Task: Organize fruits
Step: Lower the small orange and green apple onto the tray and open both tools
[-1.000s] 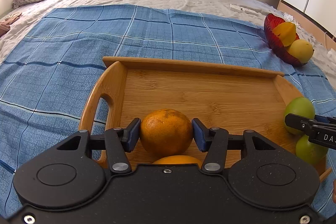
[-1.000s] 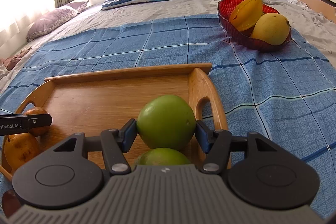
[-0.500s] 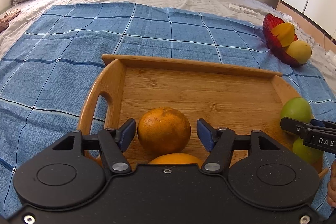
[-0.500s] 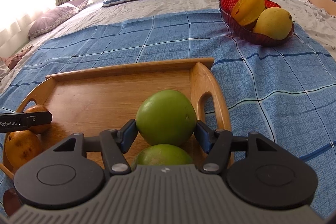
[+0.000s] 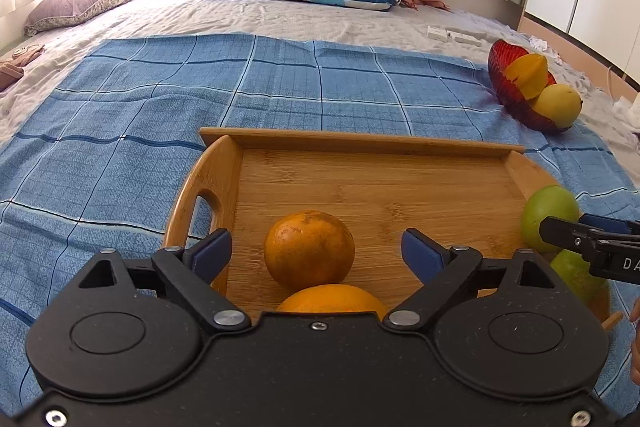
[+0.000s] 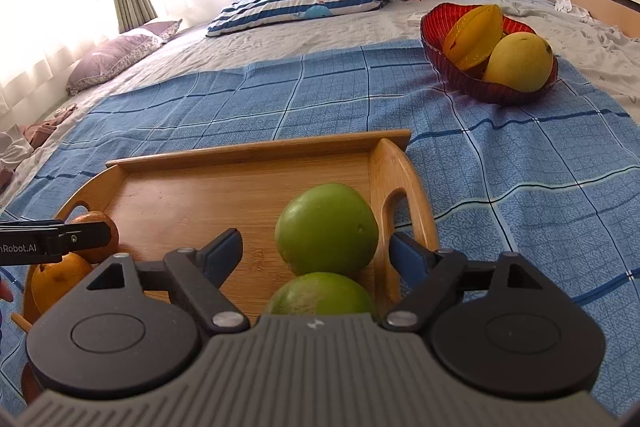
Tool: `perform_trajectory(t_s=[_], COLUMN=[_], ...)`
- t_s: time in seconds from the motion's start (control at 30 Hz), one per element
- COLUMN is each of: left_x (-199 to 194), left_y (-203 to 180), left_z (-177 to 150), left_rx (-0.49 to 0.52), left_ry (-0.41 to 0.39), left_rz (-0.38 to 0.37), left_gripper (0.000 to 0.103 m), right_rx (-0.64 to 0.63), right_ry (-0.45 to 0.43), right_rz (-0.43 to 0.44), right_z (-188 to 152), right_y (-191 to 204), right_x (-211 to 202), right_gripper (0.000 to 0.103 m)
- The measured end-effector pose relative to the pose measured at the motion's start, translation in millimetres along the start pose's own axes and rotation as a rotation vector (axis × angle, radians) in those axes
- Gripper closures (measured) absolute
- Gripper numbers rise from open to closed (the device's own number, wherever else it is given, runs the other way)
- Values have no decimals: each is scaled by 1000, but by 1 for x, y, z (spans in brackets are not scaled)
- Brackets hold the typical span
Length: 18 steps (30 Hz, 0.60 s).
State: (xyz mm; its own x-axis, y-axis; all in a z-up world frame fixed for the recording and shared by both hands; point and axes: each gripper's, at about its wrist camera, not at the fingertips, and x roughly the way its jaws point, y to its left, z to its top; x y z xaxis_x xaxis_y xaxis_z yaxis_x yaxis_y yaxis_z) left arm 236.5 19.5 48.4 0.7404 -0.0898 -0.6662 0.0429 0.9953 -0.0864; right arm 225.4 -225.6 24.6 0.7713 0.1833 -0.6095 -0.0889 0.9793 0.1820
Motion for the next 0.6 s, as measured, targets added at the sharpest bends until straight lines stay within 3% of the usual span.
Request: perform_trajectory(t_s=[0.33, 0.6], left_x=[-49, -90], left_y=[-9, -21], left_z=[-21, -53], left_rx=[53, 96], left_ry=[-135, -237], left_rz=[-16, -63], left_gripper=[6, 2], right_rx=[-65, -114], right_ry=[-139, -261], right_rz=[-2, 5], right_z=[-11, -31], right_y=[7, 16], right_x=[-42, -82], right_gripper=[1, 0])
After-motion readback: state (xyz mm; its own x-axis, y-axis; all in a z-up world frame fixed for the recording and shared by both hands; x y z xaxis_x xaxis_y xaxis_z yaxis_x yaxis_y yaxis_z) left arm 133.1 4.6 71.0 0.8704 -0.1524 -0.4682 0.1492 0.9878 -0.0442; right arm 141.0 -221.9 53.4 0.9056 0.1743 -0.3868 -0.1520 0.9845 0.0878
